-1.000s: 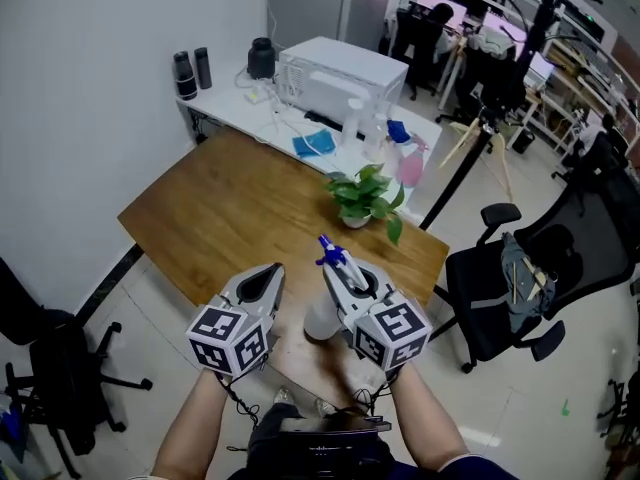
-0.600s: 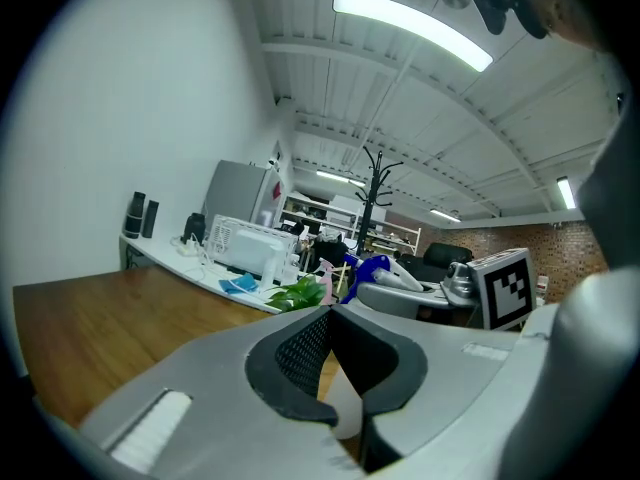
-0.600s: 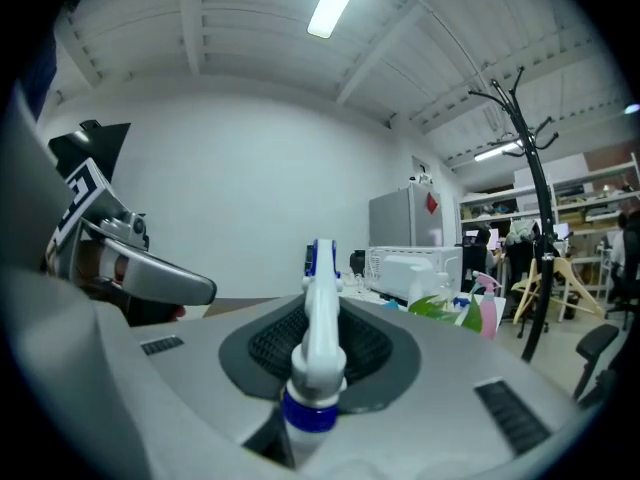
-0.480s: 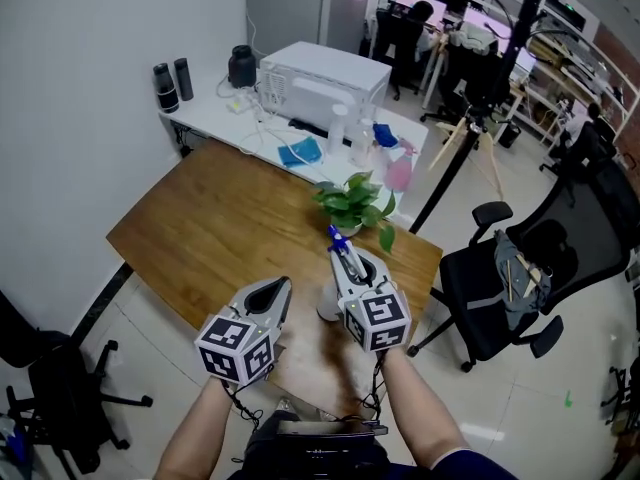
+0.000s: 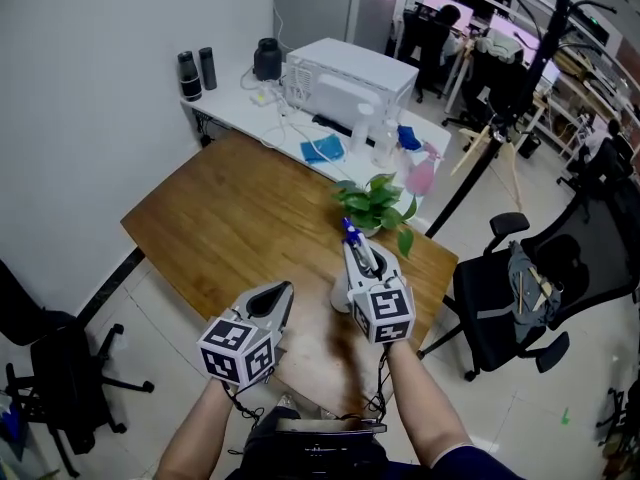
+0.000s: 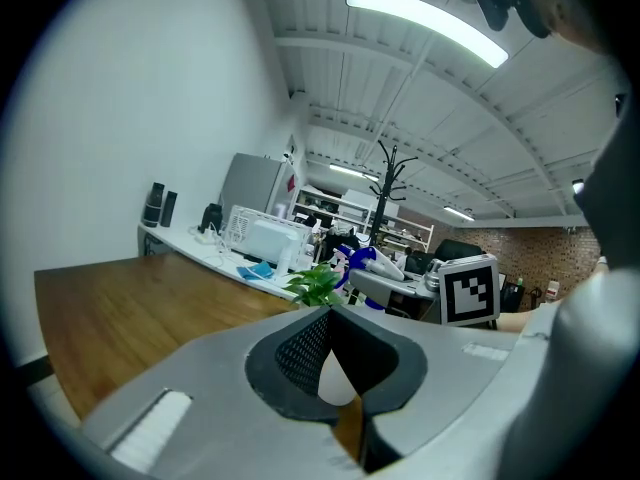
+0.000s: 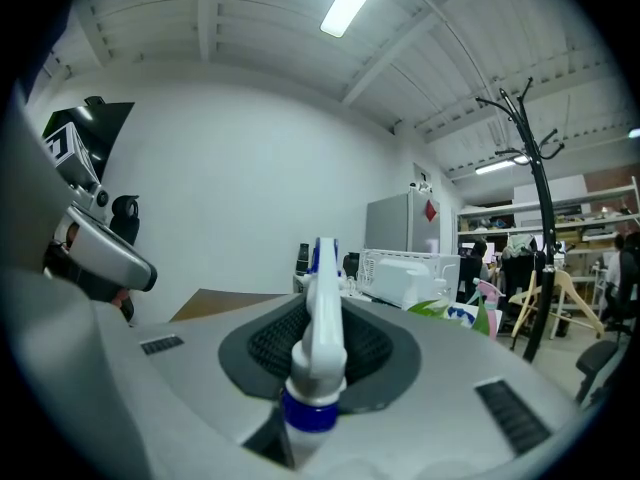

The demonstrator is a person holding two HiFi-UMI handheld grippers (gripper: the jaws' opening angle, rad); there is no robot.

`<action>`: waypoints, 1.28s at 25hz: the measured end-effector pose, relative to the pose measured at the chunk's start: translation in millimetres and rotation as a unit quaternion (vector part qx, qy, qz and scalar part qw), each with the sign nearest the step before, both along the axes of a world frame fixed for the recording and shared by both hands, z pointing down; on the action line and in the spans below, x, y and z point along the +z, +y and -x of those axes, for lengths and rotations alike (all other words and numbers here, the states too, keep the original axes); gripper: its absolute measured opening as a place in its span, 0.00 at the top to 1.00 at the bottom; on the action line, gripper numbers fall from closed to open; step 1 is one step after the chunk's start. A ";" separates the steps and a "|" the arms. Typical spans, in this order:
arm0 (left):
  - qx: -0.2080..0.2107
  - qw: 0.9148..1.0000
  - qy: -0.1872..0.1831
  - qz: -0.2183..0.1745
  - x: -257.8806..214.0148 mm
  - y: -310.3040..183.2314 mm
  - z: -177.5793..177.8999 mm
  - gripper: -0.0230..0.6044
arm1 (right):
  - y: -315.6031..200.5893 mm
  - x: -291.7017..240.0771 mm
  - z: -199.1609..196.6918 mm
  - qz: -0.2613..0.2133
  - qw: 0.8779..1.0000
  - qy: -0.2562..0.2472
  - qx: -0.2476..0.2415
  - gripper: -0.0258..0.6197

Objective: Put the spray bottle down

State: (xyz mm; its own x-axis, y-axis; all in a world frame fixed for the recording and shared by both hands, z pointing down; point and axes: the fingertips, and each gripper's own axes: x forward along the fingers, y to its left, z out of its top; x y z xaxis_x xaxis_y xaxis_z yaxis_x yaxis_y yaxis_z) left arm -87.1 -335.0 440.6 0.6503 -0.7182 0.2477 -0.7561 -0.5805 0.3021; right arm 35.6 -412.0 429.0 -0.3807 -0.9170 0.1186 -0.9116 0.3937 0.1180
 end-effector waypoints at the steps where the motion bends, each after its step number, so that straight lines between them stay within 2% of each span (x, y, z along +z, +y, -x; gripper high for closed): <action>1: -0.001 1.000 0.000 0.001 0.4 0.2 0.7 0.95 | -1.0 0.4 -1.7 0.001 1.000 -0.004 0.002 0.83; 15: -0.004 1.000 -0.004 0.002 0.9 5.4 3.1 0.95 | -2.8 -0.7 -2.5 -0.011 1.000 -0.012 0.012 0.81; 16: -0.005 1.000 -0.005 0.002 0.6 5.7 3.5 0.95 | -3.0 0.2 -2.1 -0.008 1.000 -0.014 0.009 0.78; 17: -0.005 1.000 -0.006 0.001 0.1 6.2 3.7 0.95 | -3.1 1.4 -2.0 -0.005 1.000 -0.016 0.007 0.68; 21: -0.004 1.000 -0.006 0.001 -1.2 9.0 3.7 0.95 | -1.6 6.5 -7.0 0.008 1.000 -0.025 0.008 0.66; 22: -0.005 1.000 -0.007 0.001 -1.1 9.4 3.9 0.95 | -1.2 7.6 -7.7 0.011 1.000 -0.028 0.008 0.60; 25: -0.007 1.000 -0.007 0.001 -1.0 12.0 4.1 0.95 | 5.8 12.2 -10.5 0.024 0.999 -0.036 0.004 0.58; 28: -0.013 1.000 -0.005 0.001 -1.4 17.9 6.0 0.95 | 30.4 21.5 -24.0 0.044 0.997 -0.067 0.008 0.58; 30: -0.019 1.000 -0.001 0.002 -1.3 22.9 8.9 0.95 | 59.0 27.9 -37.9 0.066 0.992 -0.111 0.009 0.59; 32: -0.024 1.000 0.000 0.004 0.3 29.1 13.8 0.95 | 95.1 32.6 -47.3 0.103 0.977 -0.185 -0.002 0.71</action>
